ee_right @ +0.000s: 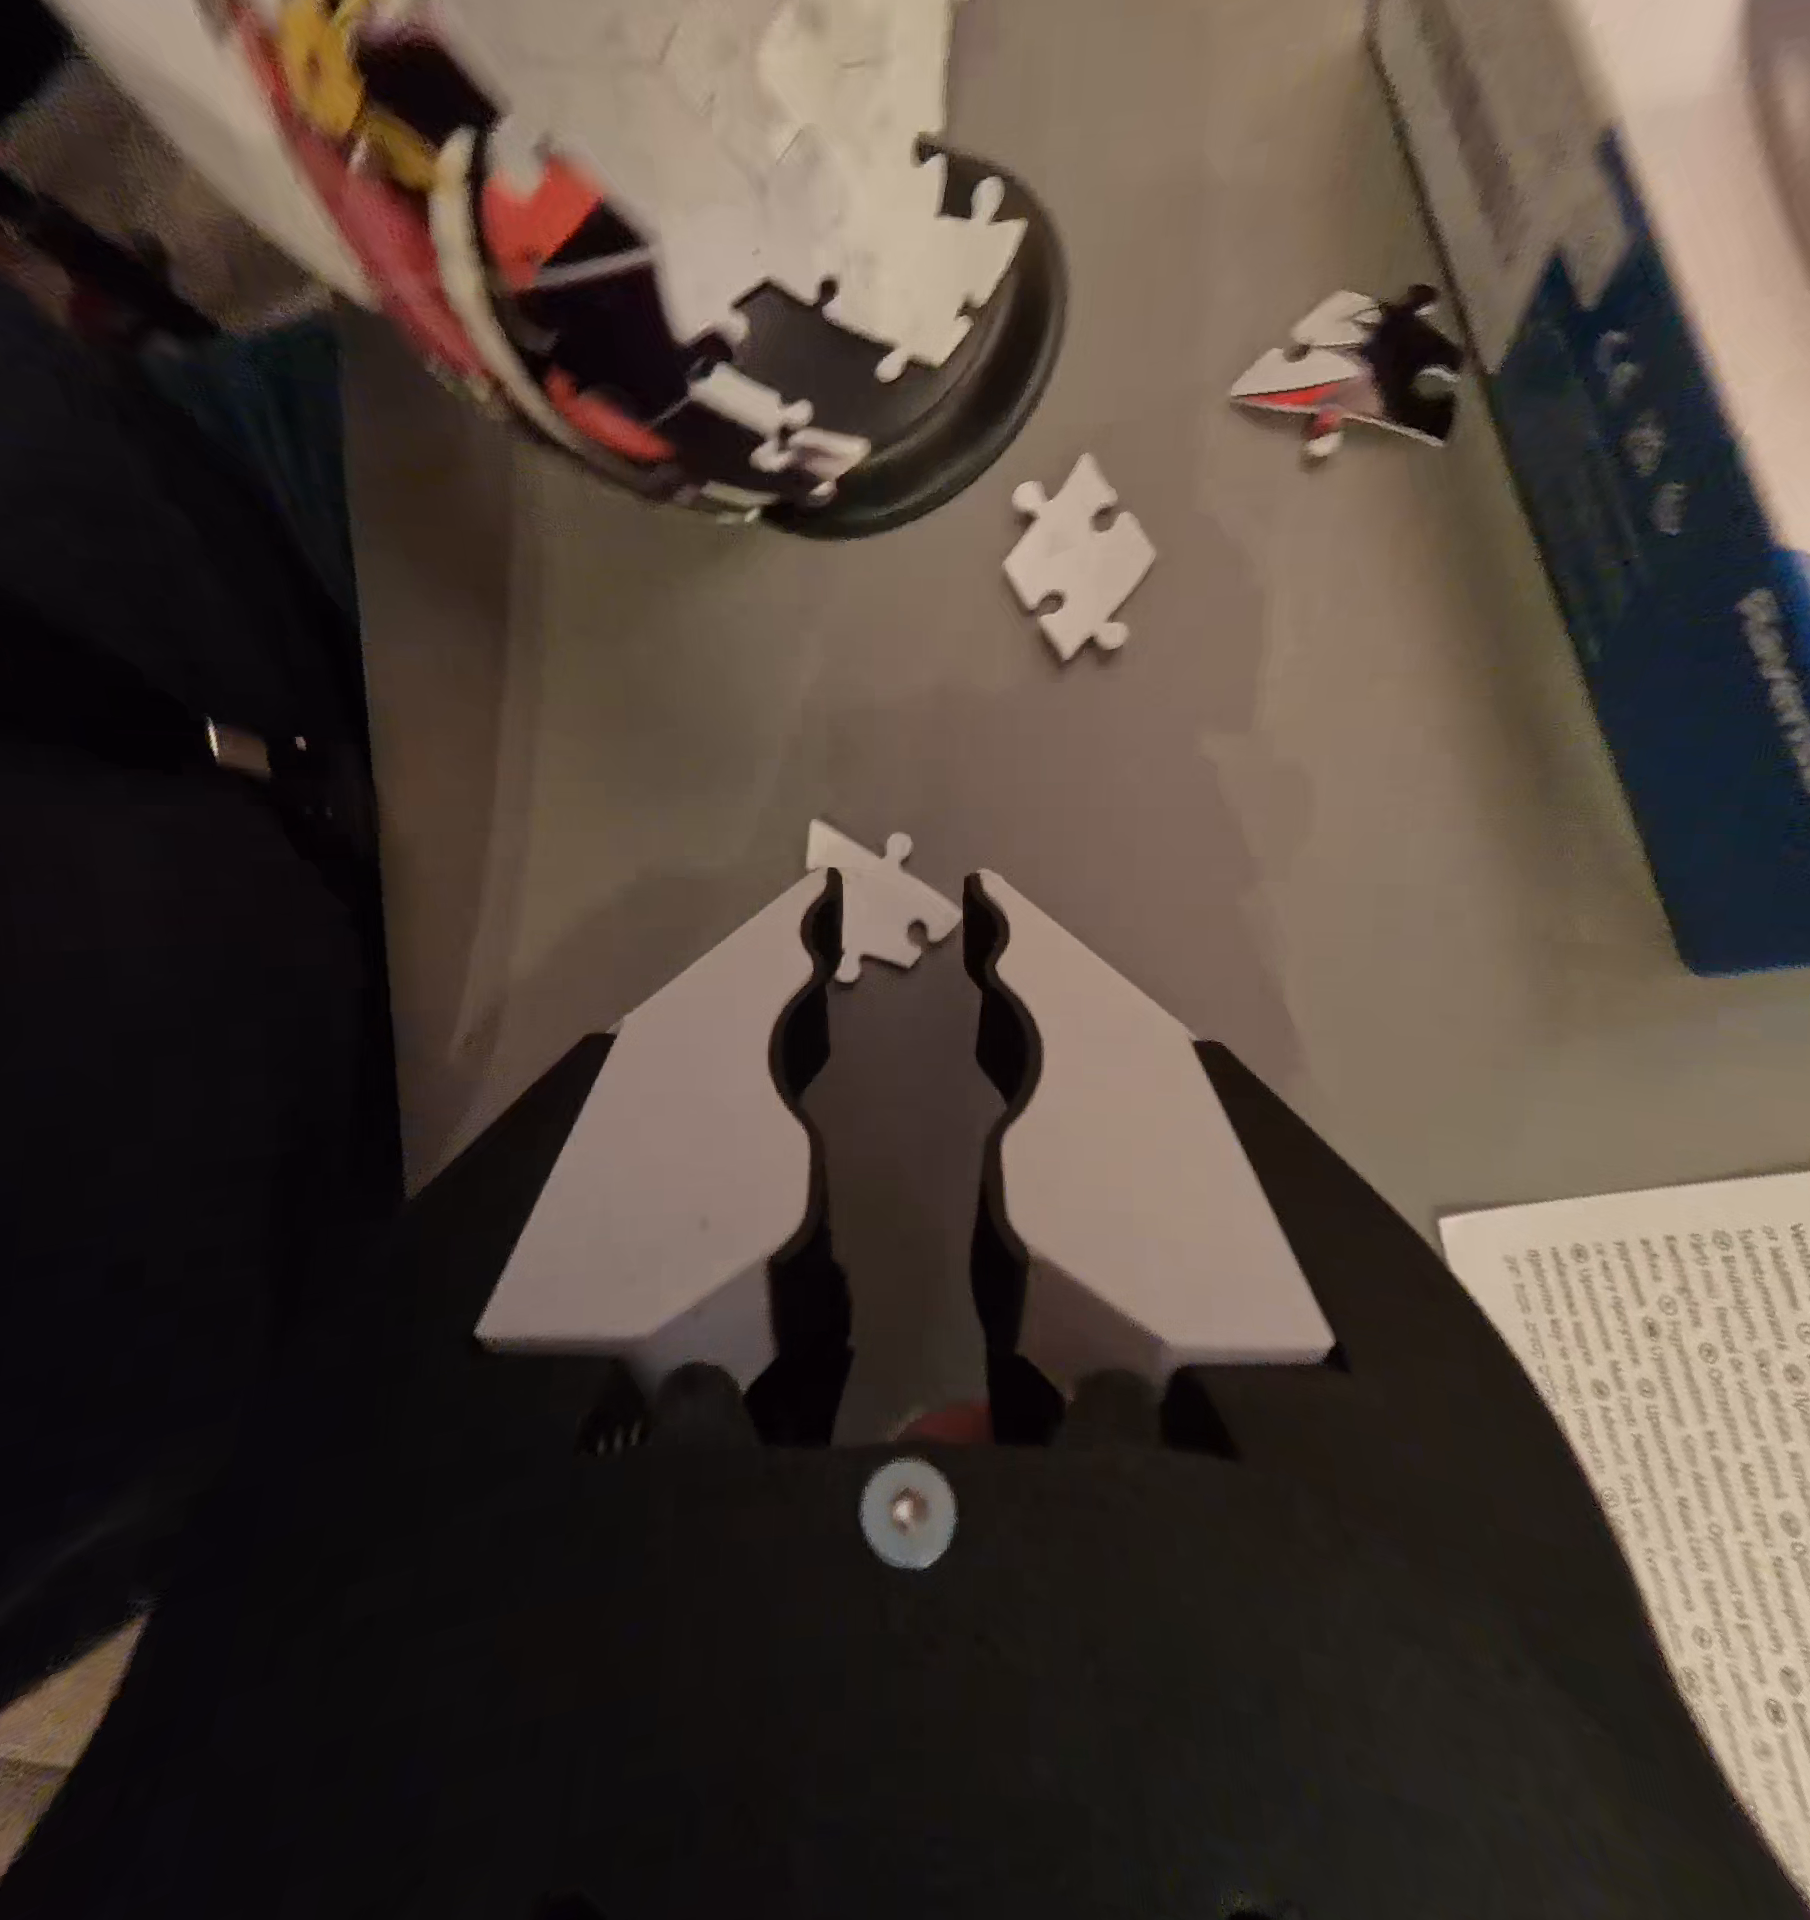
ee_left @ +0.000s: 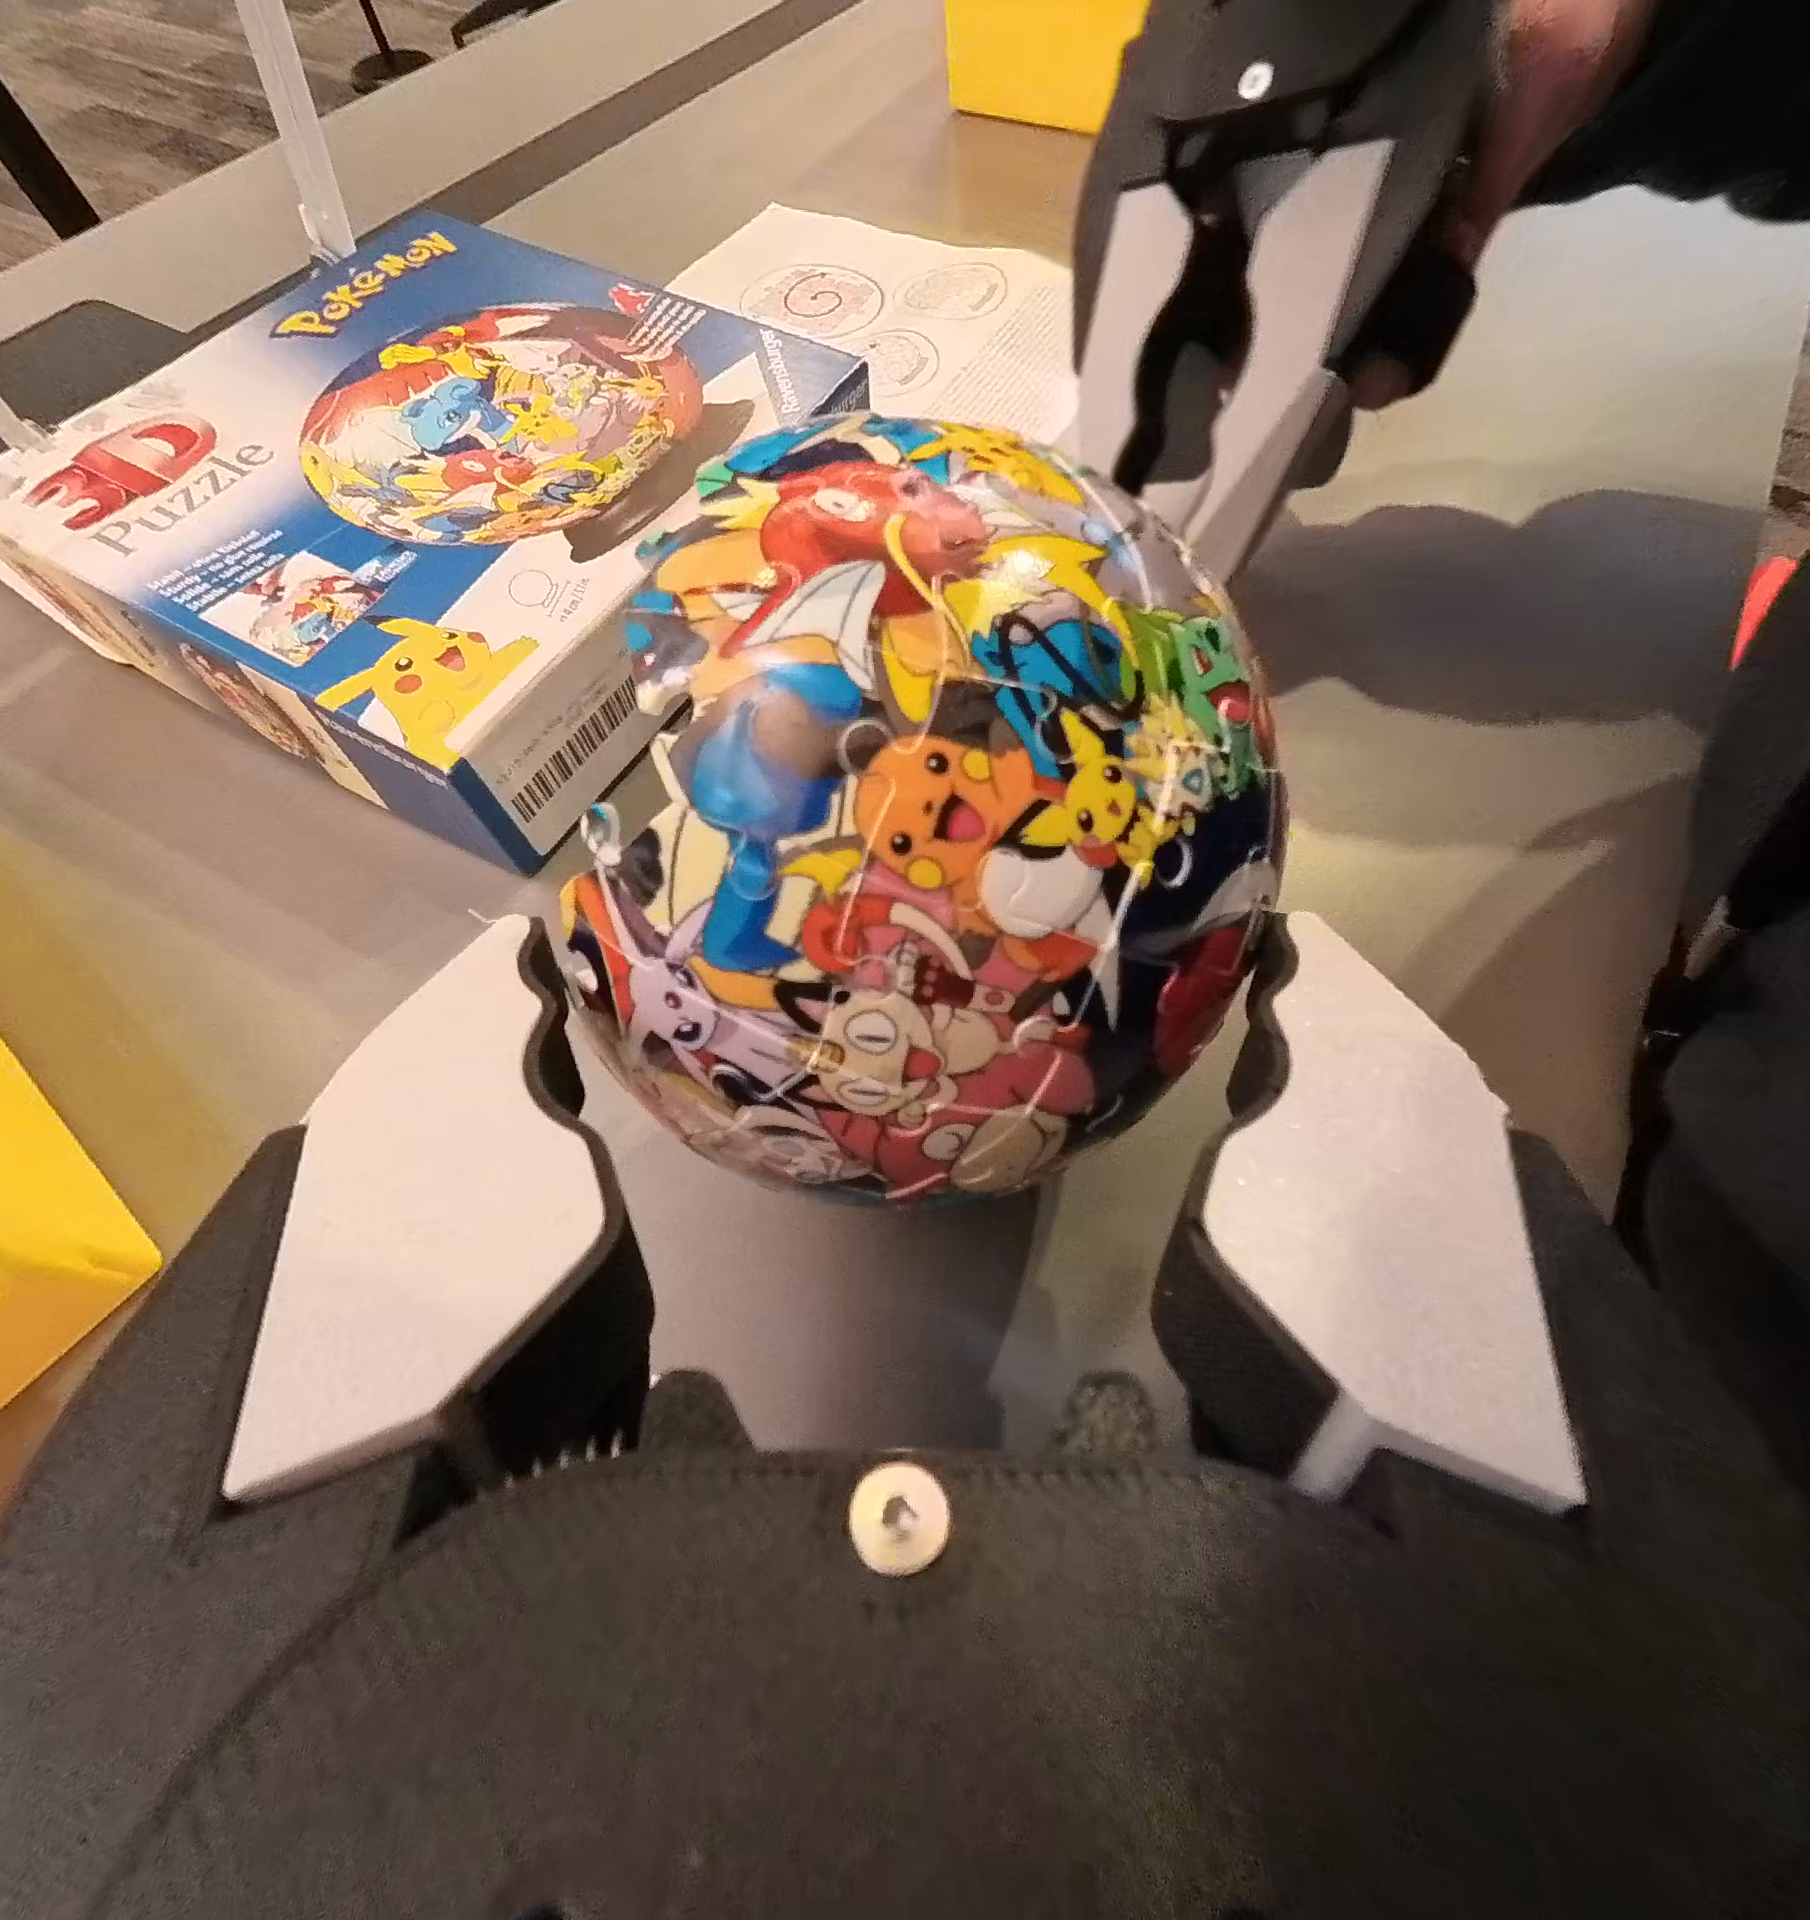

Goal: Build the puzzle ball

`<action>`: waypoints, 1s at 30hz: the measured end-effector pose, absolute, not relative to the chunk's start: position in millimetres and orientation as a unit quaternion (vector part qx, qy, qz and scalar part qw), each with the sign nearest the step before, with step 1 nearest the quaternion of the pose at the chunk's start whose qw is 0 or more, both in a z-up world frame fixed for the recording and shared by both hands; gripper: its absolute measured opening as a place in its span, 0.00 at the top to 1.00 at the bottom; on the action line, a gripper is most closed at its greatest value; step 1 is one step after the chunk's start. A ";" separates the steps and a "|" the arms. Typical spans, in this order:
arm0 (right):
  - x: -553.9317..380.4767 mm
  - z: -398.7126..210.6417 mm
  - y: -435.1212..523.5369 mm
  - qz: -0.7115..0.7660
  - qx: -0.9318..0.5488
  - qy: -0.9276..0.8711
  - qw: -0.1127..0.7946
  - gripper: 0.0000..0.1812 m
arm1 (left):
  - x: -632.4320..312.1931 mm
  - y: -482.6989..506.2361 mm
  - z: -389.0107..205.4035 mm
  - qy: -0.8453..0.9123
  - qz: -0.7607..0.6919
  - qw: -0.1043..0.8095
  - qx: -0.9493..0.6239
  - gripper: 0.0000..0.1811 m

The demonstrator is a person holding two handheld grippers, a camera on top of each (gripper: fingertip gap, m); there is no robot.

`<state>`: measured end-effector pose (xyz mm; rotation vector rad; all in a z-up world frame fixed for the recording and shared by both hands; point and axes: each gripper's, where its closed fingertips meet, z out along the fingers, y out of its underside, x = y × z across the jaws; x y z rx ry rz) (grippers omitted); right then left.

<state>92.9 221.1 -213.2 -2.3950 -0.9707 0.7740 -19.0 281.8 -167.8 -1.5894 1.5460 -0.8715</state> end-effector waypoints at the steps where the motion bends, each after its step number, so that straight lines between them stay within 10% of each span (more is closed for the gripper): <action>1: 92.0 -215.7 215.9 0.267 -0.861 -0.370 0.224 0.88 | -19.0 281.9 -167.9 0.602 -0.340 0.370 -0.620 0.33; 30: 81.6 -232.2 220.1 0.160 -0.875 -0.356 0.286 0.88 | -18.8 282.7 -168.3 0.605 -0.336 0.376 -0.616 0.33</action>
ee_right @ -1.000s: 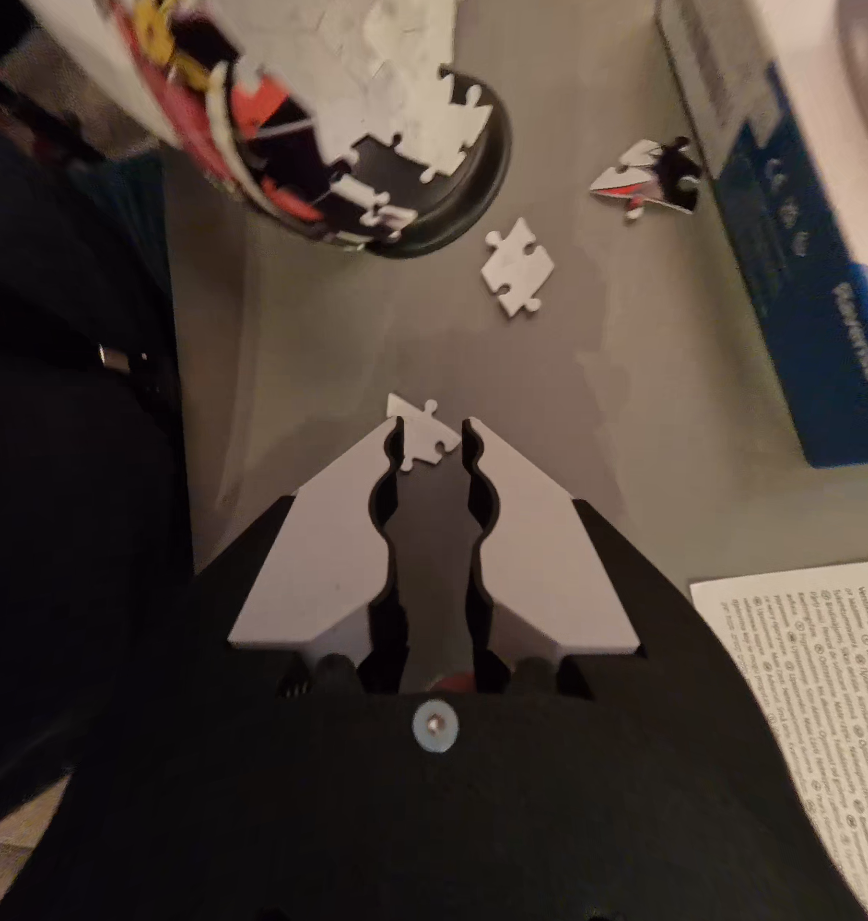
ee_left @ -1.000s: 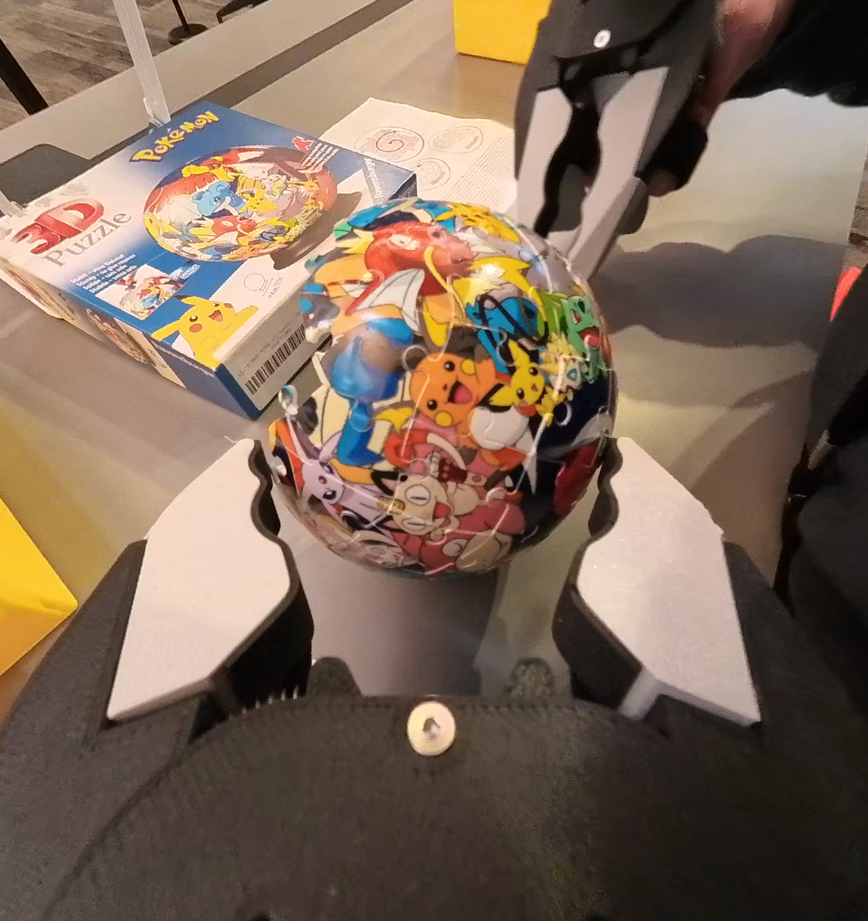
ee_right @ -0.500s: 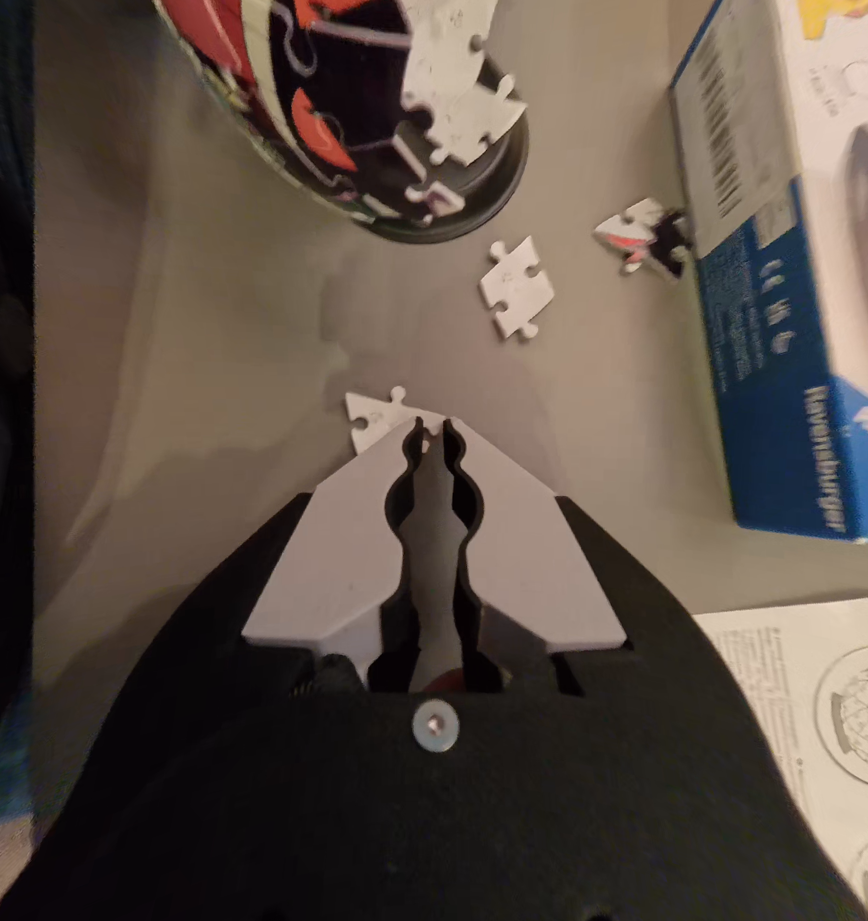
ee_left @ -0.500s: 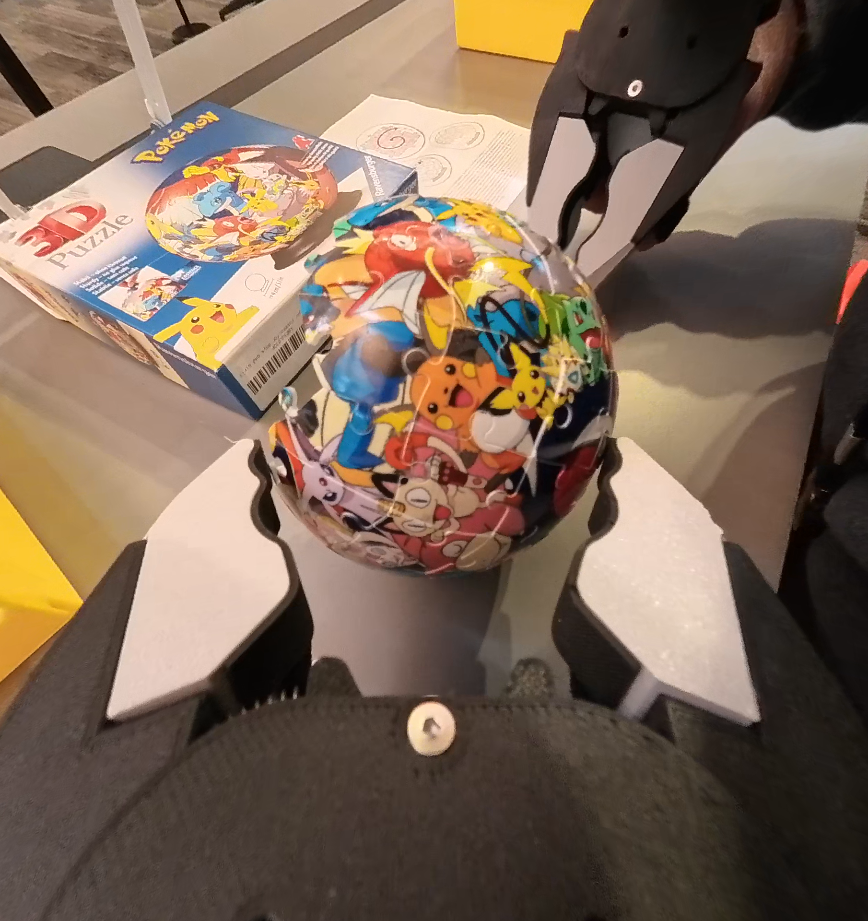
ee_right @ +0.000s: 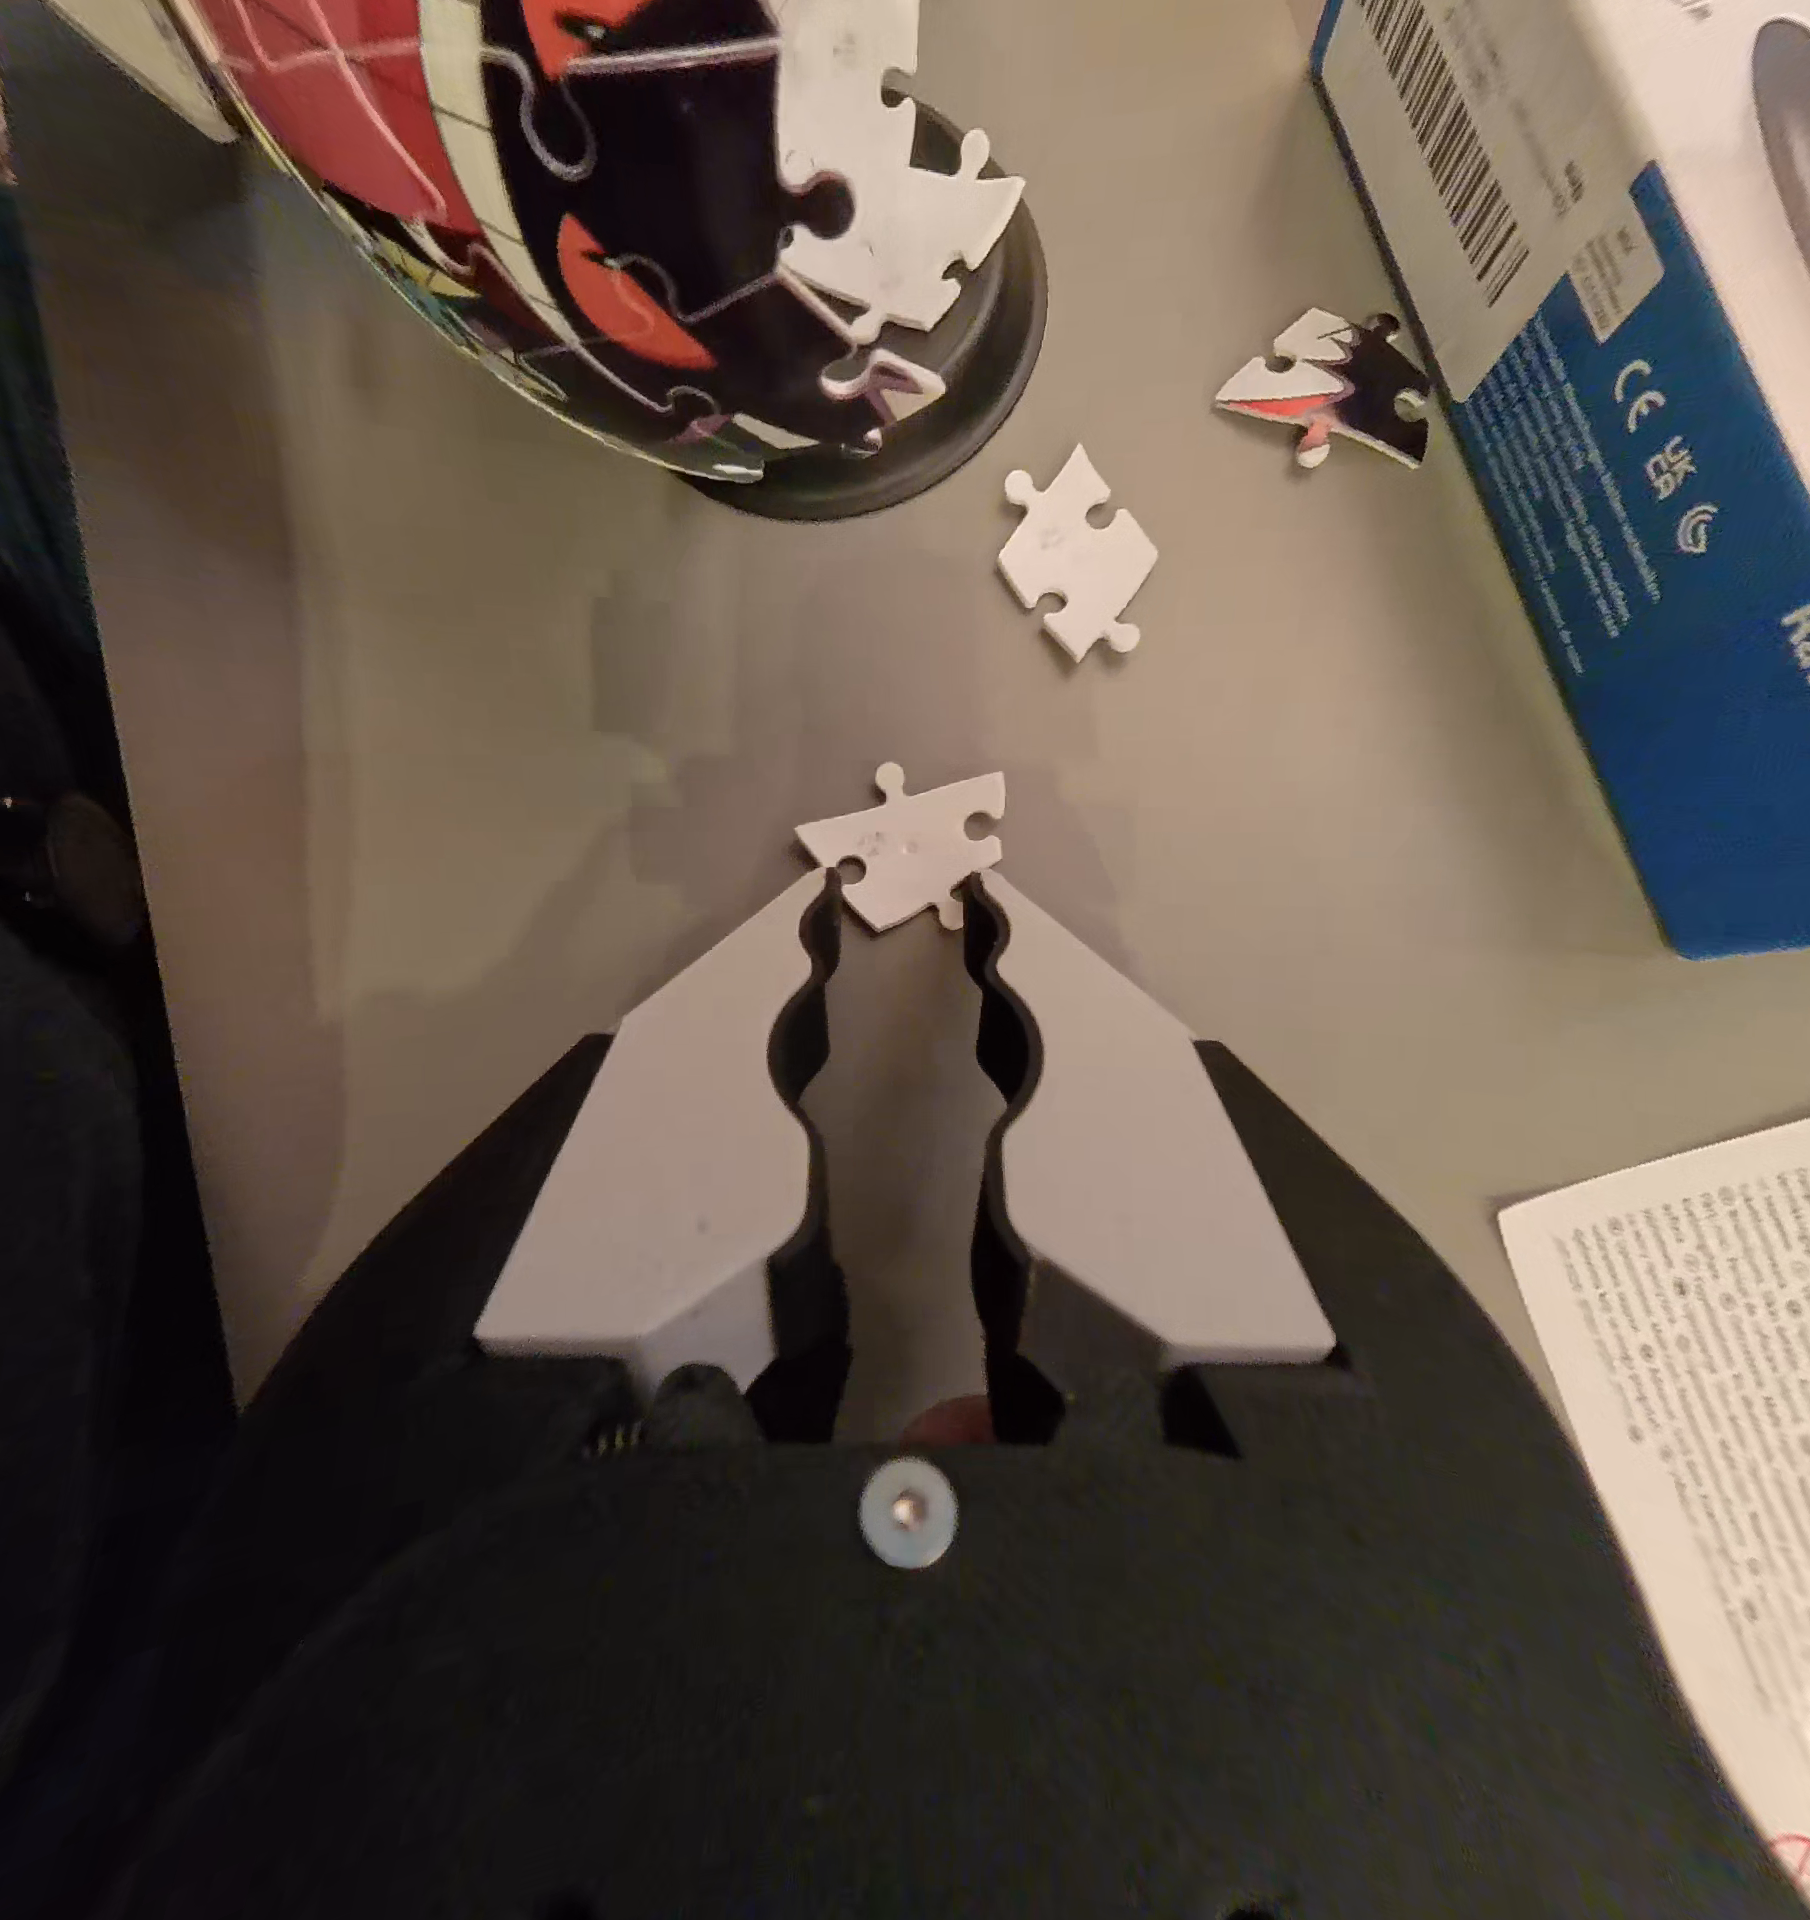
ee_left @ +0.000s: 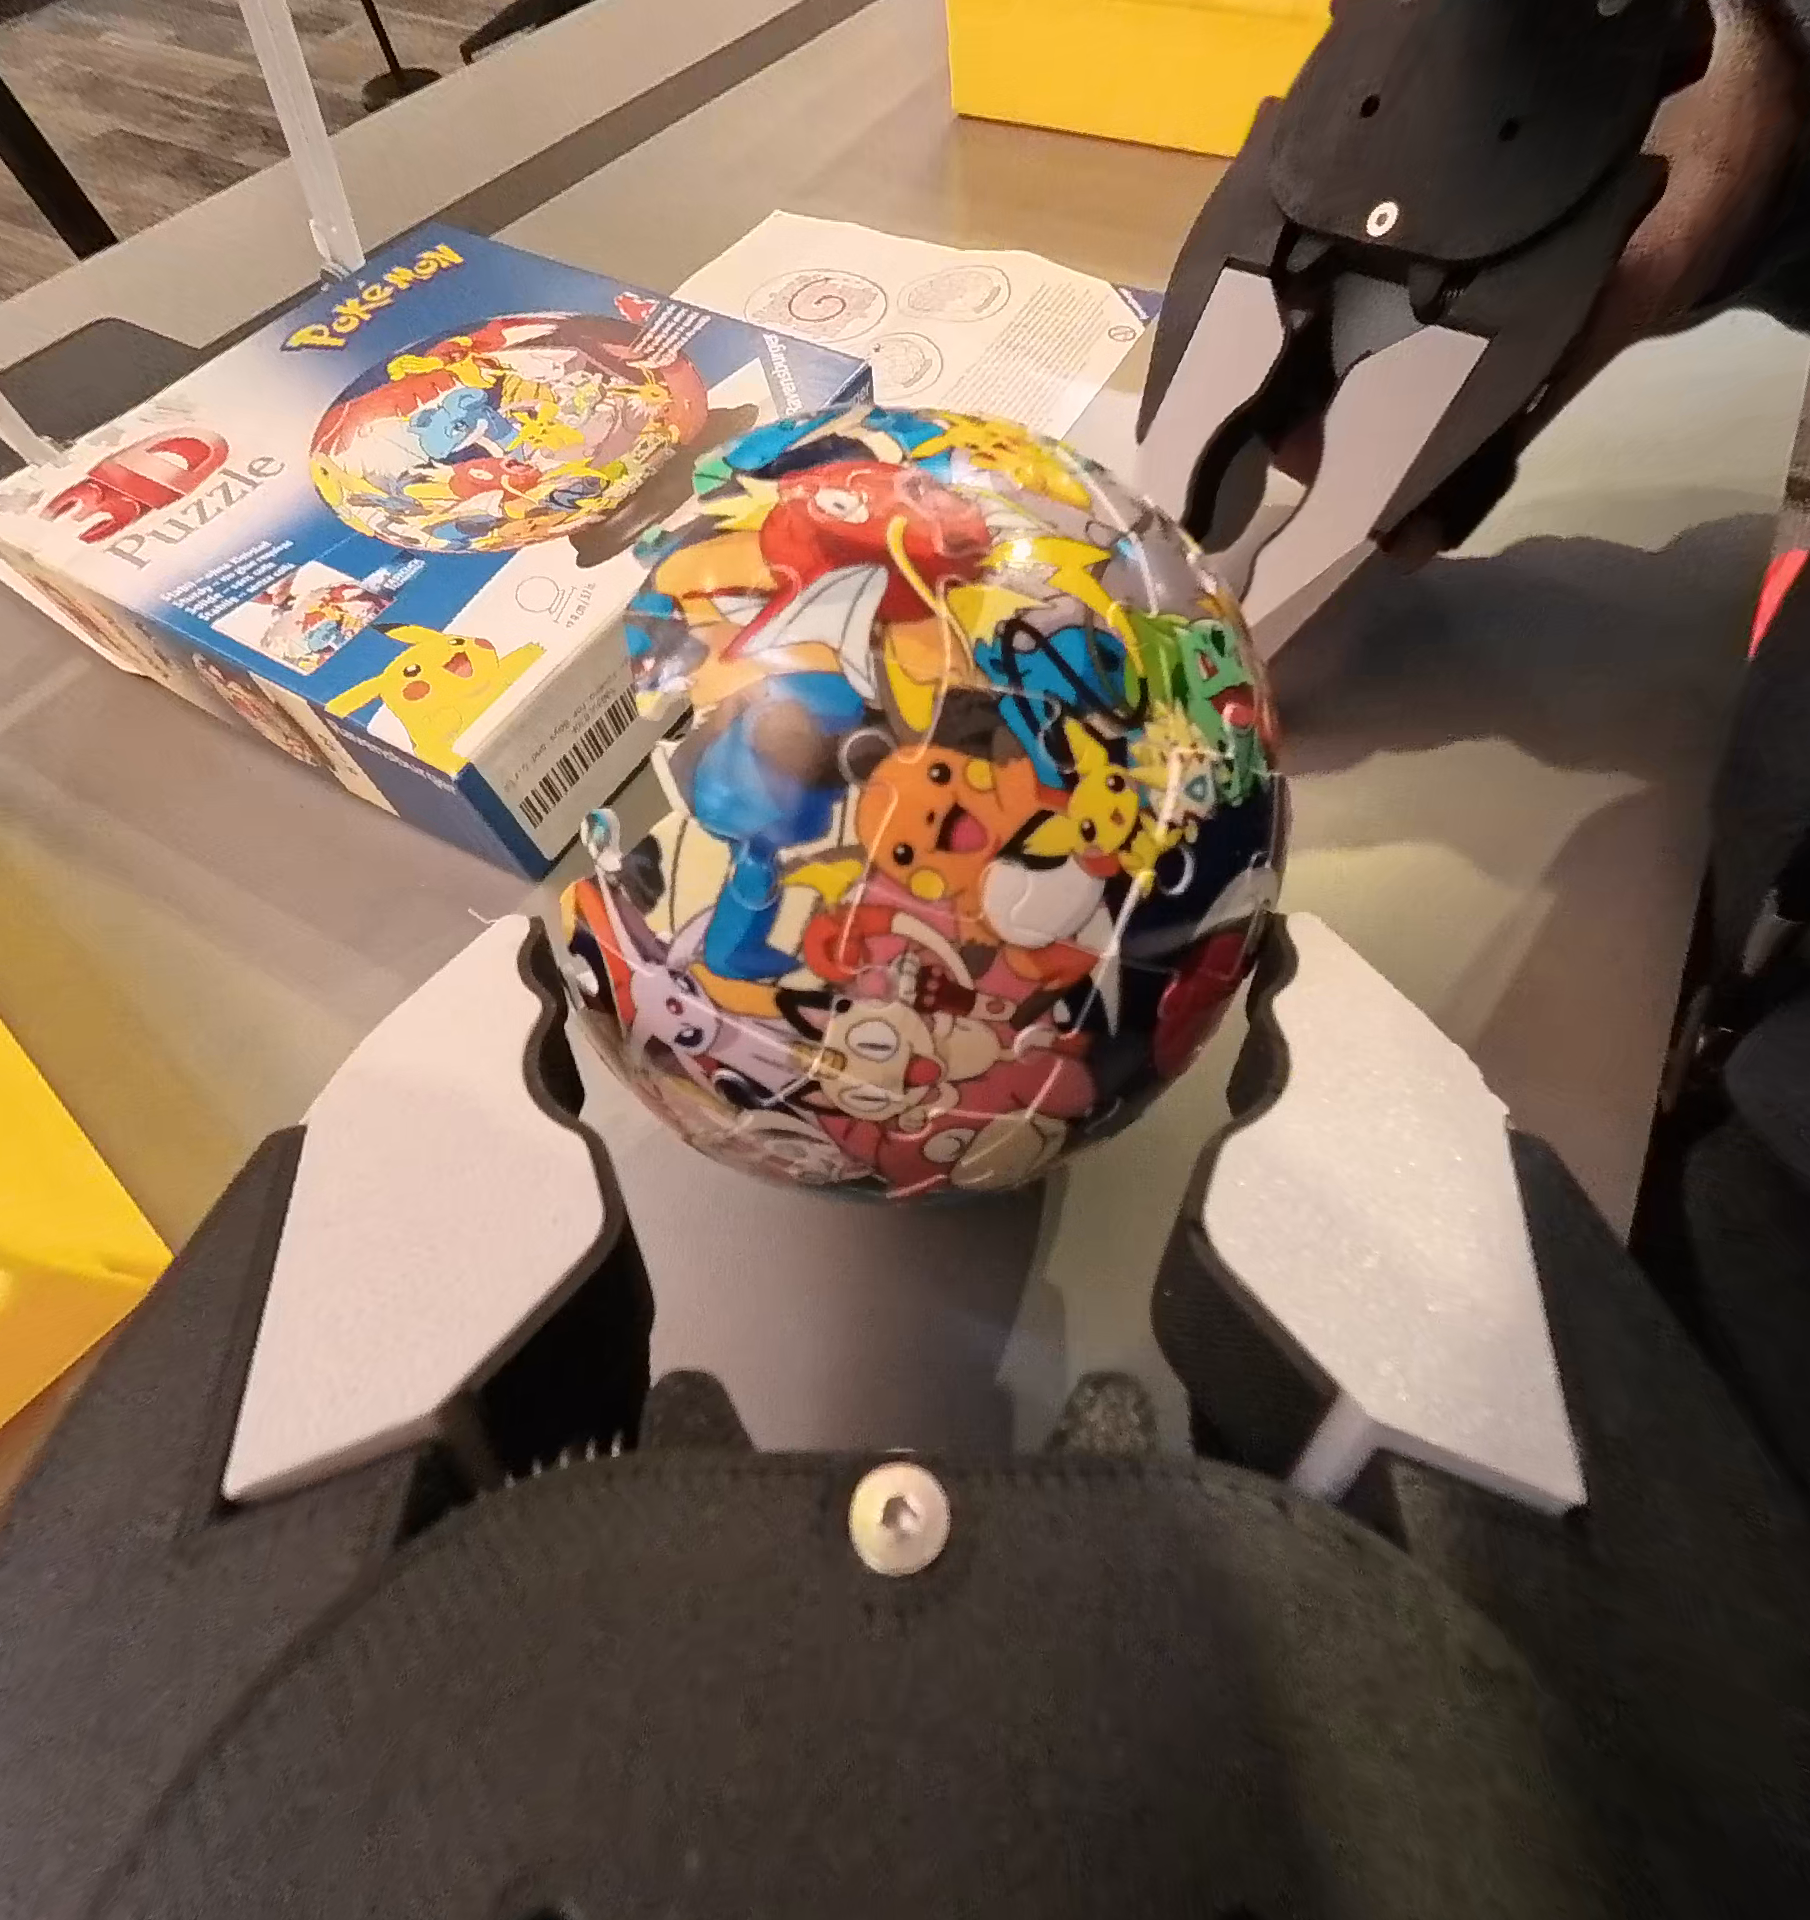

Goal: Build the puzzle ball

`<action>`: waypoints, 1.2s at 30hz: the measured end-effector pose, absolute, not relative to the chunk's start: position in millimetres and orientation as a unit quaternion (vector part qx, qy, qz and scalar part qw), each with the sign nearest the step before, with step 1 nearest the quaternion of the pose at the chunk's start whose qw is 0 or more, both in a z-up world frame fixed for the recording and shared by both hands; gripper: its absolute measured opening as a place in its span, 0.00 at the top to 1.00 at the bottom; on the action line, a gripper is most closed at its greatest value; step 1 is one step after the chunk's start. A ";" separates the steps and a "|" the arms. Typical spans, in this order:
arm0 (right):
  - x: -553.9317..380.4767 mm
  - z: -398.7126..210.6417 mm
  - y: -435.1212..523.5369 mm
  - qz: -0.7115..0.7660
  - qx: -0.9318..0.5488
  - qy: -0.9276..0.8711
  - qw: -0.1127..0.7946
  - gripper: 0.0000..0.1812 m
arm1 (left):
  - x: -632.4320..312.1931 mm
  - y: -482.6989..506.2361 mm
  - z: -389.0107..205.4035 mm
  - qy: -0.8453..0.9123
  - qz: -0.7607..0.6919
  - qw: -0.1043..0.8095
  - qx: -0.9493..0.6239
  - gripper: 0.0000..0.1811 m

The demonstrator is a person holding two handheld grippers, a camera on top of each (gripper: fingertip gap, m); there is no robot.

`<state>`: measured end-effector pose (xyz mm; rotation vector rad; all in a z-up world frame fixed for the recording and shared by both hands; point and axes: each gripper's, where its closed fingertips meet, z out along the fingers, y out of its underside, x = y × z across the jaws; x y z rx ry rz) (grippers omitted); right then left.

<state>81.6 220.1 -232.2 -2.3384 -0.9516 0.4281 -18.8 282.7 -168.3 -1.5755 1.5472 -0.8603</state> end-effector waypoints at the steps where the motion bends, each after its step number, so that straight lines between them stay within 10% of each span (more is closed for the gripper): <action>1: 81.6 -232.3 220.3 0.157 -0.875 -0.356 0.288 0.88 | -18.9 282.8 -168.3 0.605 -0.336 0.377 -0.616 0.33; 27: 82.9 -229.1 228.8 0.168 -0.754 -0.588 0.241 0.89 | -17.1 283.7 -168.6 0.605 -0.337 0.377 -0.615 0.33; 36: 83.2 -223.1 223.6 0.160 -0.884 -0.350 0.266 0.81 | -15.6 284.4 -168.6 0.603 -0.341 0.377 -0.614 0.32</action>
